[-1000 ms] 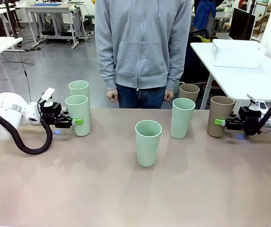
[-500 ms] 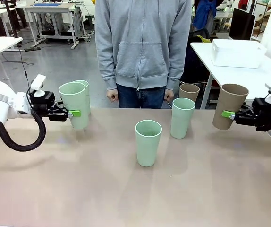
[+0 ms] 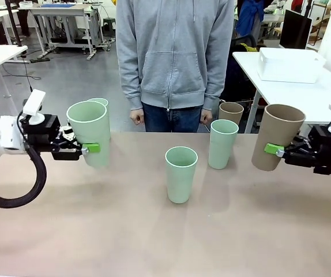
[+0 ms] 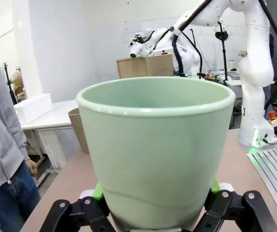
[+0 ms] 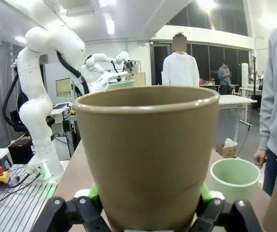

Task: Stack the cups and store them in the basket.
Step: Pick up two Reusable plastic cups , one in each hand.

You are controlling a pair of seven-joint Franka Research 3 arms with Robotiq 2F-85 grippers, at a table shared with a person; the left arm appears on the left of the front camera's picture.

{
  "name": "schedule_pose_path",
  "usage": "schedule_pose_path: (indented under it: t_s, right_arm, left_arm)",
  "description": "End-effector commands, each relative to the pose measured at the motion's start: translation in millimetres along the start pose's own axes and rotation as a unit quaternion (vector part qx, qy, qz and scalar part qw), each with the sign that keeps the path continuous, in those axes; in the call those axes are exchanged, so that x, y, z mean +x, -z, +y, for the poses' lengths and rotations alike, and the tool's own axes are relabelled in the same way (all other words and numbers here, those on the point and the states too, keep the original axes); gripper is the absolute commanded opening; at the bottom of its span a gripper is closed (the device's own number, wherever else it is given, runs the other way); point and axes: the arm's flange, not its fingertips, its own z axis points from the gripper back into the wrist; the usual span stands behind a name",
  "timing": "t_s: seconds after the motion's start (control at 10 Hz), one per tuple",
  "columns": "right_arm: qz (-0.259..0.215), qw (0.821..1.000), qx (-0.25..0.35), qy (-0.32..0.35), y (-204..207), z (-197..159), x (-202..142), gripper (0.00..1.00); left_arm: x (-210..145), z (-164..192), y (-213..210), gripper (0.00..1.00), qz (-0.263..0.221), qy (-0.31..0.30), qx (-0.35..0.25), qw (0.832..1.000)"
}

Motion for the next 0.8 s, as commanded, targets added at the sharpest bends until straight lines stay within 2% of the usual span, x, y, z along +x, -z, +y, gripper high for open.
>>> schedule_pose_path:
  t_s: [0.0, 0.3, 0.6, 0.7]
  right_arm:
    - [-0.016, 0.999, -0.029, 0.019, 30, 49, -7, 0.84]
    - [-0.017, 0.999, -0.032, 0.03, 42, 66, -16, 0.84]
    - [-0.015, 0.998, -0.035, 0.049, 40, 72, -17, 0.84]
    - [-0.008, 0.999, -0.017, 0.031, 40, -5, -21, 0.84]
  left_arm:
    - [6, -24, -3, 0.85, -0.009, 0.022, 0.019, 1.0]
    - [0, -41, 3, 0.85, -0.01, 0.01, 0.016, 1.0]
    - [5, -36, -1, 0.85, -0.009, 0.002, 0.022, 1.0]
    - [-2, -24, -4, 0.85, 0.0, 0.001, 0.01, 1.0]
